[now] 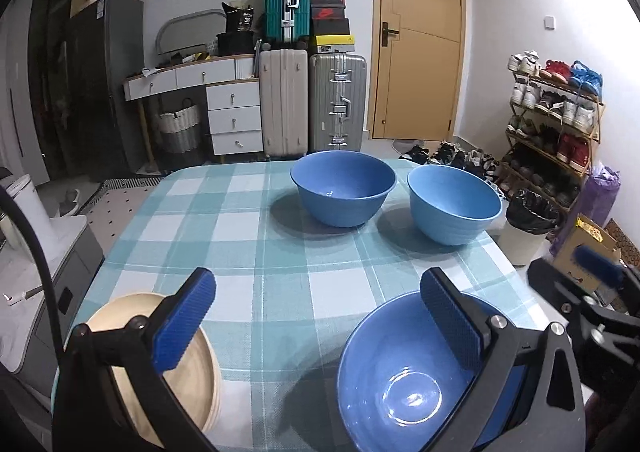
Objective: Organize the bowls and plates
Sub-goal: 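Lift the blue bowl with the right gripper toward the other bowls, then carry the held blue bowl with the right gripper over the second blue bowl, then lower the held bowl into the second bowl while the left gripper closes on its rim, then lift the nested blue bowls with both grippers toward the cream plate stack, then lower the nested blue bowls with both grippers onto the tablecloth beside the plates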
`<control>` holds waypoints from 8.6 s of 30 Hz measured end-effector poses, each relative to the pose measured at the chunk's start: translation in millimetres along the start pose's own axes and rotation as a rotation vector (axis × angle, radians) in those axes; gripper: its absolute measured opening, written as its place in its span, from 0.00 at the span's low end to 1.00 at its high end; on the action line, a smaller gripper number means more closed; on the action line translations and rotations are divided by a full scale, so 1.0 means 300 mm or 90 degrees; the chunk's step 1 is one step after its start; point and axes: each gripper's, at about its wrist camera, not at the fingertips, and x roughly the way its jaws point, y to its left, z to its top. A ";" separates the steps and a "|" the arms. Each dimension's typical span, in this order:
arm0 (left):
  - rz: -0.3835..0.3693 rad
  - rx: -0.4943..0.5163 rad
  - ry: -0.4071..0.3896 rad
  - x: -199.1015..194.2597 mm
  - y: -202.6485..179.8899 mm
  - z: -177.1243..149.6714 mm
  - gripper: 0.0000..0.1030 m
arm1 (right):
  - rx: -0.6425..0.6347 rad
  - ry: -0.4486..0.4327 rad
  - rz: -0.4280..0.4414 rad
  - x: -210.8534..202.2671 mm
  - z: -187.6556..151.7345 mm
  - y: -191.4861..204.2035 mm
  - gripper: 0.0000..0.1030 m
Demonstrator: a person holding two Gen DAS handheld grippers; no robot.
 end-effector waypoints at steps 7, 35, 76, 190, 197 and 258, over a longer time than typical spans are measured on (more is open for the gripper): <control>-0.006 -0.019 0.006 0.011 0.012 0.005 1.00 | -0.046 -0.095 -0.003 -0.060 -0.013 0.043 0.99; 0.010 0.023 -0.005 0.007 0.001 -0.026 1.00 | 0.045 -0.066 0.026 -0.057 -0.045 -0.077 0.99; -0.096 0.098 0.283 0.397 -0.367 0.373 1.00 | 0.038 0.138 -0.029 0.341 0.391 -0.500 0.99; -0.163 -0.128 0.444 0.096 0.008 0.039 0.12 | 0.194 0.497 0.049 0.236 0.077 -0.107 0.08; -0.133 -0.094 0.436 0.100 -0.009 -0.007 0.12 | 0.140 0.501 0.033 0.253 0.030 -0.074 0.08; -0.130 -0.112 0.467 0.139 0.005 -0.149 0.36 | 0.221 0.512 0.081 0.288 -0.131 -0.174 0.44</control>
